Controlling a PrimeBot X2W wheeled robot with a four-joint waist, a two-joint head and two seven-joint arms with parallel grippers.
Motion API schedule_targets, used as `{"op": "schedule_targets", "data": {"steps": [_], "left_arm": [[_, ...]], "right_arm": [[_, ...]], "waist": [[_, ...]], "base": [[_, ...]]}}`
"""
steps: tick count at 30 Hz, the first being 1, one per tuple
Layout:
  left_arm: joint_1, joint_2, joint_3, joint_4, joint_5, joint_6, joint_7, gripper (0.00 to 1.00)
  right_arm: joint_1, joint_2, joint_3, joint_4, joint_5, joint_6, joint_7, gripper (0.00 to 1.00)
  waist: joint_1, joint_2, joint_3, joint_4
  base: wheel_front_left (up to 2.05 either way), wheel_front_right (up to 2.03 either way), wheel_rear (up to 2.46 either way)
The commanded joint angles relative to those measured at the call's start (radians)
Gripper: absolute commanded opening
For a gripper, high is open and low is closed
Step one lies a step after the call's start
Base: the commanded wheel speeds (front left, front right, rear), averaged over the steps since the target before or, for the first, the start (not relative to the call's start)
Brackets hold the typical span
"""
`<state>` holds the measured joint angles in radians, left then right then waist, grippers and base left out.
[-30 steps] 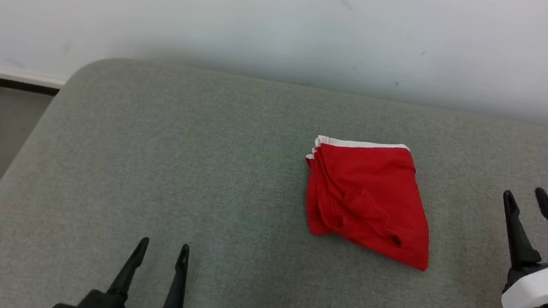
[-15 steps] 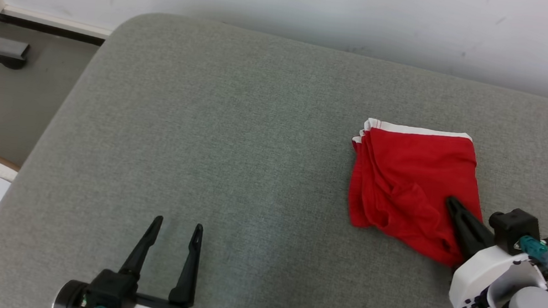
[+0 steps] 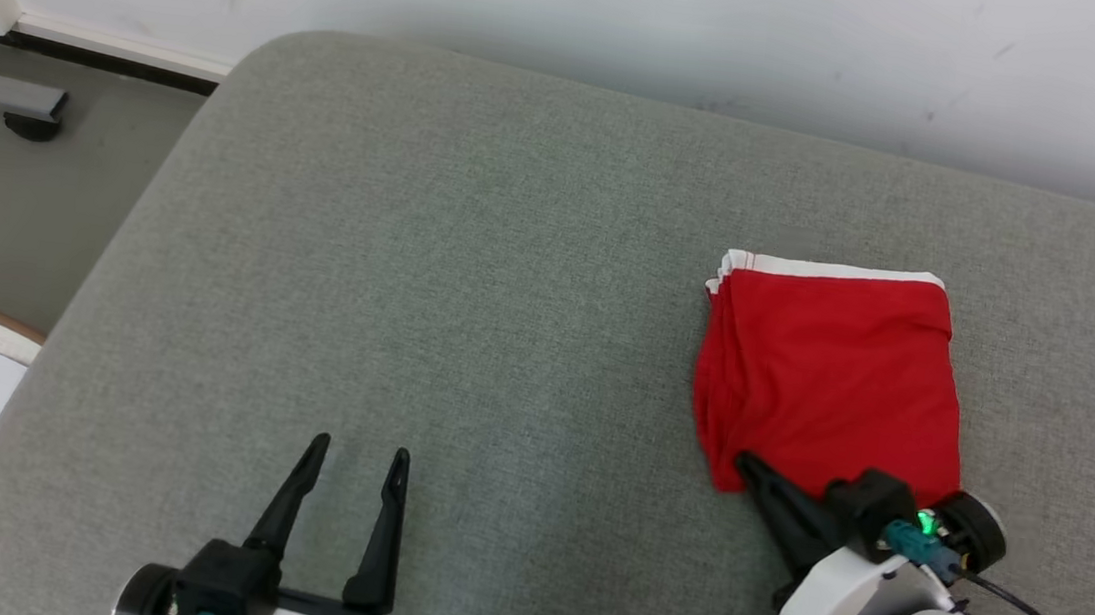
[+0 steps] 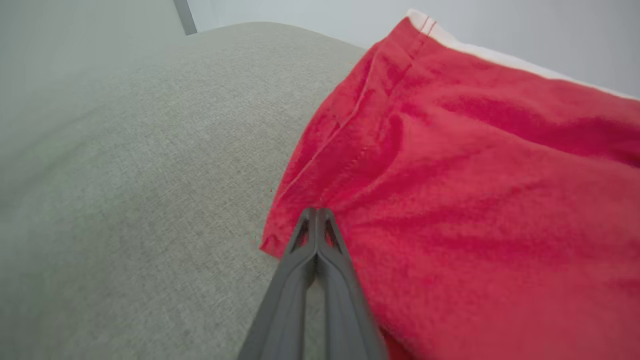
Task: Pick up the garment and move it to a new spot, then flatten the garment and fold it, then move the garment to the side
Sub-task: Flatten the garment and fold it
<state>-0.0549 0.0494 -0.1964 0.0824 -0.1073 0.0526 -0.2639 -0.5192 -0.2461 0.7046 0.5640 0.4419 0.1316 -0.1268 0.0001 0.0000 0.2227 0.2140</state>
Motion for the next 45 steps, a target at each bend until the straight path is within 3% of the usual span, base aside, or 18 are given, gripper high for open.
{"op": "schedule_targets", "data": {"steps": [1,9,16,18,19,20,29,35,45], "left_arm": [[-0.003,0.003,0.001,-0.001,-0.007,0.001,0.000,1.00],[0.018,0.003,0.014,0.009,-0.003,0.004,0.000,1.00],[0.049,0.003,0.048,0.019,0.014,-0.005,0.000,1.00],[0.062,0.006,0.058,0.024,0.020,-0.010,0.000,1.00],[0.069,0.008,0.064,0.028,0.021,-0.014,0.000,1.00],[0.074,0.011,0.069,0.030,0.021,-0.015,0.000,1.00],[0.120,0.024,0.095,0.035,0.029,-0.049,0.000,1.00],[0.142,0.024,0.109,0.040,0.030,-0.067,0.000,1.00],[0.162,0.017,0.115,0.056,0.029,-0.094,0.000,1.00]], "right_arm": [[-0.012,0.002,0.010,-0.001,0.018,-0.002,-0.001,0.00],[-0.010,0.023,0.077,0.003,0.045,-0.002,-0.019,0.00],[0.044,-0.016,-0.017,-0.050,0.050,-0.002,-0.084,0.01],[0.076,-0.029,-0.071,-0.073,0.031,-0.002,-0.101,0.47],[0.095,-0.034,-0.099,-0.084,0.022,-0.002,-0.106,0.96],[0.116,-0.038,-0.130,-0.099,0.018,-0.002,-0.111,1.00],[0.295,-0.047,-0.386,-0.222,-0.063,-0.002,-0.128,1.00],[0.417,-0.016,-0.557,-0.274,-0.137,-0.002,-0.131,1.00],[0.538,0.052,-0.713,-0.292,-0.244,-0.002,-0.137,1.00]], "waist": [[-0.0001,0.0000,-0.002,-0.001],[-0.0001,0.0000,-0.051,-0.025],[-0.0001,0.0000,-0.132,-0.072],[-0.0001,0.0000,-0.158,-0.086],[-0.0001,0.0000,-0.169,-0.092],[-0.0001,0.0000,-0.179,-0.099],[-0.0001,0.0000,-0.236,-0.164],[-0.0001,0.0000,-0.248,-0.215],[-0.0001,0.0000,-0.273,-0.255]], "base": [[0.00,0.00,0.00],[0.00,0.00,0.00],[0.00,0.00,0.00],[0.00,0.00,0.00],[0.00,0.00,0.00],[0.00,0.00,0.00],[0.00,0.00,0.00],[0.00,0.00,0.00],[0.00,0.00,0.00]]}}
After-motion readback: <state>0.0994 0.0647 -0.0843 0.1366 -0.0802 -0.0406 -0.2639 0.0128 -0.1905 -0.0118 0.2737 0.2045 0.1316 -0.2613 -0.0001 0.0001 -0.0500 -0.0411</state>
